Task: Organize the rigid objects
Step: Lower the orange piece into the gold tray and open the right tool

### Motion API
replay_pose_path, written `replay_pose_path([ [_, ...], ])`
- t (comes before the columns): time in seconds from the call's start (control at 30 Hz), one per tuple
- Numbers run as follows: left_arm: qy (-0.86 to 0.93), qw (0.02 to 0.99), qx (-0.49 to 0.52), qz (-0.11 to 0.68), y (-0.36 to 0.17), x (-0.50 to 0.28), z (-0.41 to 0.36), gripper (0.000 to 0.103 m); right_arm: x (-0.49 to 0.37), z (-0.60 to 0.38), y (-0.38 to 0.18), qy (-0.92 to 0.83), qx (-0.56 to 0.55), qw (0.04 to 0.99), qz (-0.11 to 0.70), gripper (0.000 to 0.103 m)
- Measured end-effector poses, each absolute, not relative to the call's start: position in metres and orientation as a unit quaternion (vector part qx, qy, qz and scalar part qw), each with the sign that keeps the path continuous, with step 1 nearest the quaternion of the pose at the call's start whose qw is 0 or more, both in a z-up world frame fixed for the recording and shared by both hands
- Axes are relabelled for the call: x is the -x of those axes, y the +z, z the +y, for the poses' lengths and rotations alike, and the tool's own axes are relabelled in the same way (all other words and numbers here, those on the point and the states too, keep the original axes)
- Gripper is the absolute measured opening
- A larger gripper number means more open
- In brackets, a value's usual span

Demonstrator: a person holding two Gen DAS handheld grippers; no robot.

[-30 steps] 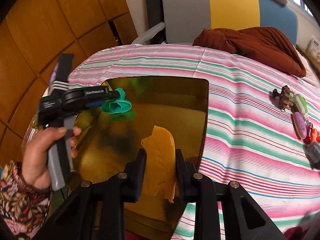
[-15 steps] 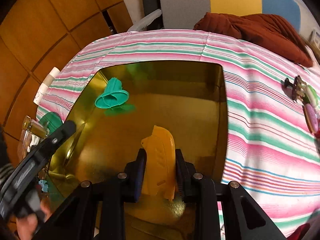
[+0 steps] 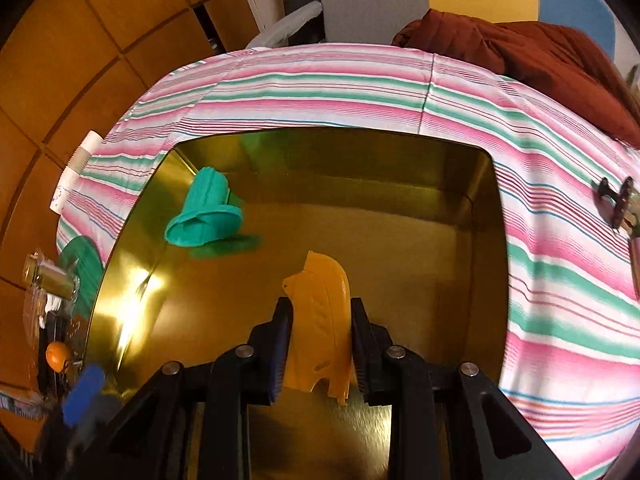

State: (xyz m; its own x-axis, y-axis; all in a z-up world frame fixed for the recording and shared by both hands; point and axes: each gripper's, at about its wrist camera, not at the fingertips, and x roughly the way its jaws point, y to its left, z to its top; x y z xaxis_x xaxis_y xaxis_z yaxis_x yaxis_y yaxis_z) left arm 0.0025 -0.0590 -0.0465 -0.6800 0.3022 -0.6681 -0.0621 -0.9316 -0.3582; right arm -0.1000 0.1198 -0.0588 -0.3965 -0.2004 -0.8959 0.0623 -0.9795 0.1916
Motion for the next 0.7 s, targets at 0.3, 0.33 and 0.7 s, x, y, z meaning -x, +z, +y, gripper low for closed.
replay_pose_path([
  [0.3, 0.903, 0.108, 0.391, -0.138, -0.048, -0.009, -0.05, 0.051, 0.141, 0.109, -0.063, -0.842, -0.535, 0.062, -0.034, 0.029],
  [0.33, 0.903, 0.108, 0.392, -0.137, -0.049, -0.01, -0.05, 0.051, 0.144, 0.109, -0.063, -0.842, -0.534, 0.061, -0.036, 0.029],
  [0.7, 0.901, 0.104, 0.398, -0.14, -0.055, -0.01, -0.053, 0.051, 0.159, 0.111, -0.064, -0.845, -0.526, 0.064, -0.067, 0.053],
])
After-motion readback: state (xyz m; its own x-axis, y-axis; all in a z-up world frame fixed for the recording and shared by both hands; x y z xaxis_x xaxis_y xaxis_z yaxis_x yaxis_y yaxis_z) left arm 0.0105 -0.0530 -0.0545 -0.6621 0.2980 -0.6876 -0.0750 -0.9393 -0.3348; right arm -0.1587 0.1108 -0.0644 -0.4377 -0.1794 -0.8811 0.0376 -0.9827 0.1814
